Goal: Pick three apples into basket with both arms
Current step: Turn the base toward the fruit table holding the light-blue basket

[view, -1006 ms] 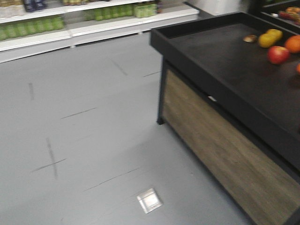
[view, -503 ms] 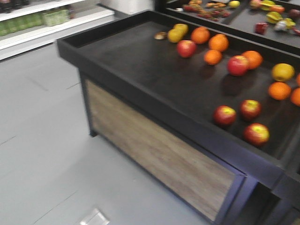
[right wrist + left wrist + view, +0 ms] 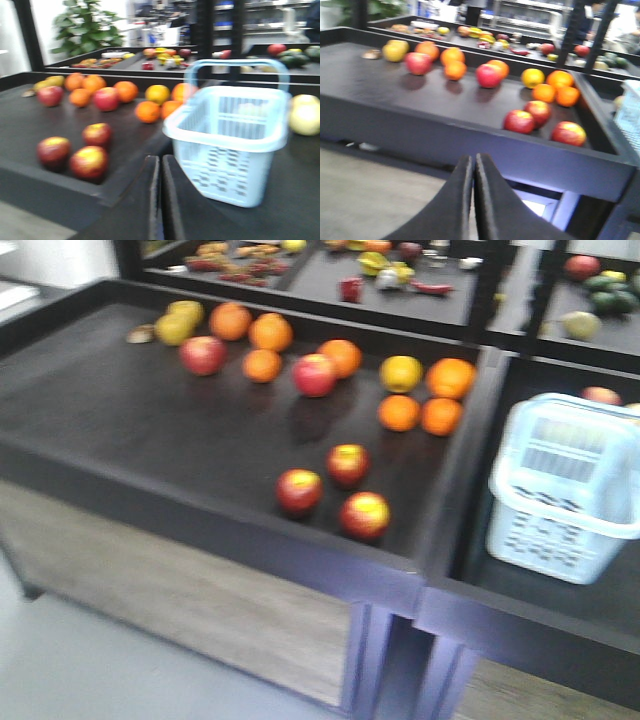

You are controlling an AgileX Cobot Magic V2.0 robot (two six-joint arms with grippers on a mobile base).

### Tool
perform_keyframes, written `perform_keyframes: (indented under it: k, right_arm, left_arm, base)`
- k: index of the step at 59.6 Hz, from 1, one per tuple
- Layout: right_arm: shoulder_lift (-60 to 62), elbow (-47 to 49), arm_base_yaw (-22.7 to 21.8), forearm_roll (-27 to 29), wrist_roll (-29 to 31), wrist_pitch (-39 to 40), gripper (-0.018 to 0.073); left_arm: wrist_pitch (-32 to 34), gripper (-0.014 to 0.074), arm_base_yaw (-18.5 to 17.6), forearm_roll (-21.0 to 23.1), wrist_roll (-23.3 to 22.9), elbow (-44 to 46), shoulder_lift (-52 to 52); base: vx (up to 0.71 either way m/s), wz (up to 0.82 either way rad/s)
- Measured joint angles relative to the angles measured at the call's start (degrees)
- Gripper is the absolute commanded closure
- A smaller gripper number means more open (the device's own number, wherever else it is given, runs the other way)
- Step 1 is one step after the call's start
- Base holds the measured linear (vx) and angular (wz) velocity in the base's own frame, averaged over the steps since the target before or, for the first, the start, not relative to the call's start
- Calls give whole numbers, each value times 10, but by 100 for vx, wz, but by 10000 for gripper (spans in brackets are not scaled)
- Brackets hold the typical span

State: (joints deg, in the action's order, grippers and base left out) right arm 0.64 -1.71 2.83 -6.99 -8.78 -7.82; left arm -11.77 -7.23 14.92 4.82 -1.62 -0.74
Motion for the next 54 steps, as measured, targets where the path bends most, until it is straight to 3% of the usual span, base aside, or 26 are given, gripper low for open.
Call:
perform_keyframes:
  k: [54]
  right_arm:
    - [0, 0, 0, 0, 0, 0, 564]
  left_arm:
    - [0, 602, 0, 0, 0, 0, 0]
  base:
    - [6, -47]
